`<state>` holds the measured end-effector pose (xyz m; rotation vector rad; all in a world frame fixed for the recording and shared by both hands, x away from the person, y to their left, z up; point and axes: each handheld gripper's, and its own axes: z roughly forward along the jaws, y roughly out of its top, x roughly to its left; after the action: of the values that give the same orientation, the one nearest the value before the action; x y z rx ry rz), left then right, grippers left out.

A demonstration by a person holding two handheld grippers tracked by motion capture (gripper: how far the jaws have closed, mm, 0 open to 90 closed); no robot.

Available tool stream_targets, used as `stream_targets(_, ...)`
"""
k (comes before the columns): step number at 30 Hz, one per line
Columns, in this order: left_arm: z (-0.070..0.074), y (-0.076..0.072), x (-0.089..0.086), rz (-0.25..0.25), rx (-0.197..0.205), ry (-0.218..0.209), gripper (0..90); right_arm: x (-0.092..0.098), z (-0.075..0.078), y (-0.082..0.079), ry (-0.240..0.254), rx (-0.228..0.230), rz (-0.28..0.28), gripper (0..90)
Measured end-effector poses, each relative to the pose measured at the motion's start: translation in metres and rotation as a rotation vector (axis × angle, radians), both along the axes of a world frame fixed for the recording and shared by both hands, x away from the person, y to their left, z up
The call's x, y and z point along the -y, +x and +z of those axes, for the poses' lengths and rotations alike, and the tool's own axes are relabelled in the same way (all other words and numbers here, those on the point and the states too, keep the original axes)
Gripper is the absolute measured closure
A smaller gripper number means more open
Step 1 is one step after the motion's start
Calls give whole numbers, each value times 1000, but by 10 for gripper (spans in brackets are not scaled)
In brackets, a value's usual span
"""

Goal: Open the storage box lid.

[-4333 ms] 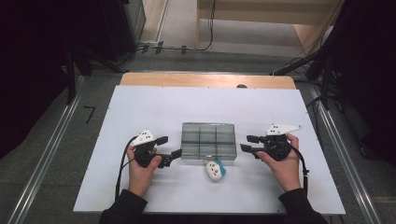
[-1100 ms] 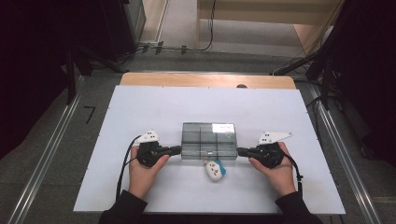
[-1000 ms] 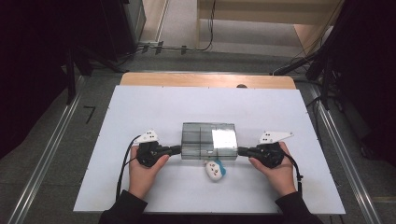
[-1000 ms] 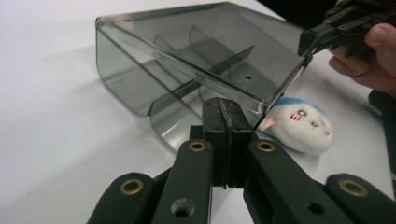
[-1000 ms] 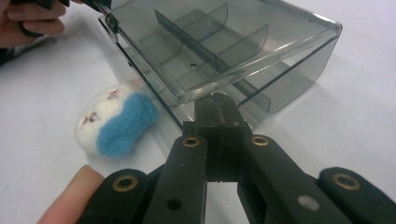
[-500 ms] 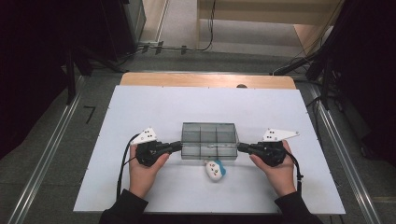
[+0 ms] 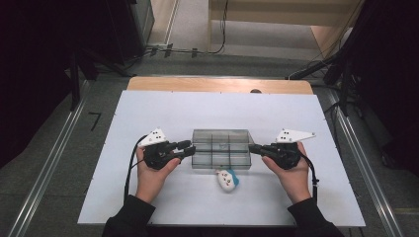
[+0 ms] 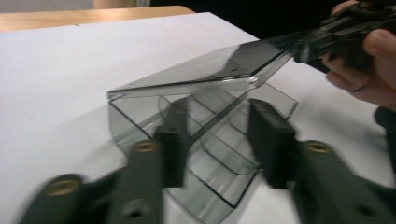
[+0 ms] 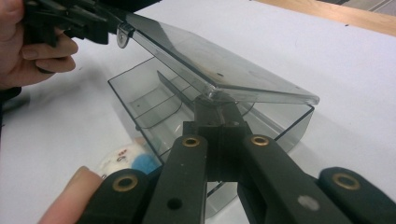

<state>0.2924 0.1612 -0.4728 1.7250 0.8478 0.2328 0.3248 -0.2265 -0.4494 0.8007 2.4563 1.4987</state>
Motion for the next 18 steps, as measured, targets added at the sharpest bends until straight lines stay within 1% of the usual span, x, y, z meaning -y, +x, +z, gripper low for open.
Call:
stream_targets(2,0,4,-1,24,-10,13,370,-1,3,2,-2,8,-2,883)
stream_targets(4,0,9,-1,40,-34,8,252,-2,6,5,4,16,-7,883)
stream_targets(7,1,17,-2,66,-32,11,107,-2,10,9,14,20,-14,883)
stream_targets(8,1,19,-2,71,-33,7,46,-2,11,10,18,23,-16,883)
stream_targets(9,2,21,-2,73,-34,-1,18,-2,12,11,21,23,-19,883)
stream_targets(11,3,26,-1,71,-34,4,0,-3,13,13,24,25,-22,882)
stream_targets(12,4,29,0,73,-35,6,0,-3,13,14,28,26,-26,883)
stream_targets(13,4,31,1,78,-33,17,0,-4,13,15,31,26,-29,882)
stream_targets(16,5,37,5,74,-30,23,0,-4,14,18,32,22,-35,883)
stream_targets(18,5,41,8,78,-24,34,0,-4,15,19,31,30,-39,882)
